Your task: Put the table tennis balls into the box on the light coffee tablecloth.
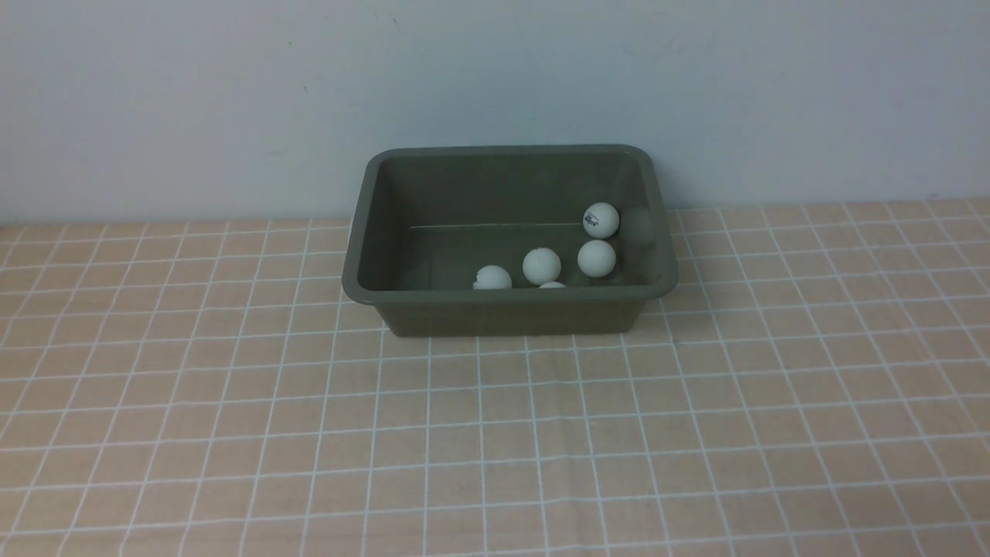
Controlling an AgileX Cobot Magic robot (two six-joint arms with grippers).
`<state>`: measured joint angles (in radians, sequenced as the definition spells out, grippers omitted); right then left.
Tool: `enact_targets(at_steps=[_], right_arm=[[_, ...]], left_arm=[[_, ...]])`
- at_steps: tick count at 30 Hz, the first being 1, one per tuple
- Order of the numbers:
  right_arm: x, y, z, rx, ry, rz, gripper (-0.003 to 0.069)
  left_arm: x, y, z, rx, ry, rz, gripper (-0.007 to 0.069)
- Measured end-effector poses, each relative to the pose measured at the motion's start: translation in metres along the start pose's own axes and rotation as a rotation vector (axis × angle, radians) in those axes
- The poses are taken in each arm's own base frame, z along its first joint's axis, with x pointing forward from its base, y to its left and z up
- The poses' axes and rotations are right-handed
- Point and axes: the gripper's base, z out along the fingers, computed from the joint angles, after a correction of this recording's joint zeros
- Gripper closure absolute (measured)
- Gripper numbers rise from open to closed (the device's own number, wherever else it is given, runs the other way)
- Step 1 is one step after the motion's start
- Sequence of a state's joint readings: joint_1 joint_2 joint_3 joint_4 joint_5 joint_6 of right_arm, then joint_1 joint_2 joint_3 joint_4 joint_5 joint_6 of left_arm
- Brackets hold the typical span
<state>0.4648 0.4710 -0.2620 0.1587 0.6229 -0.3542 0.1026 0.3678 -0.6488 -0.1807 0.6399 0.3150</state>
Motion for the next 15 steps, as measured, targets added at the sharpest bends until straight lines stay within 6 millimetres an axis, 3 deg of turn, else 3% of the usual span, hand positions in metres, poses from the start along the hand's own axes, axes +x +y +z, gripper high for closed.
enact_targets(at_steps=[6,7,11,15], right_arm=[[0.0,0.0,0.0,0.0,0.0,0.0,0.0675],[0.0,0.0,0.0,0.0,0.0,0.0,0.0675],[0.0,0.0,0.0,0.0,0.0,0.0,0.0675],[0.0,0.0,0.0,0.0,0.0,0.0,0.0675]], left_arm=[[0.071,-0.007,0.032,-0.01,0.079,-0.036,0.0693],[0.071,-0.007,0.032,-0.011,0.074,-0.036,0.0693],[0.118,-0.014,0.037,-0.005,0.135,-0.052,0.0693],[0.141,-0.018,0.033,-0.008,0.102,-0.053,0.0693]])
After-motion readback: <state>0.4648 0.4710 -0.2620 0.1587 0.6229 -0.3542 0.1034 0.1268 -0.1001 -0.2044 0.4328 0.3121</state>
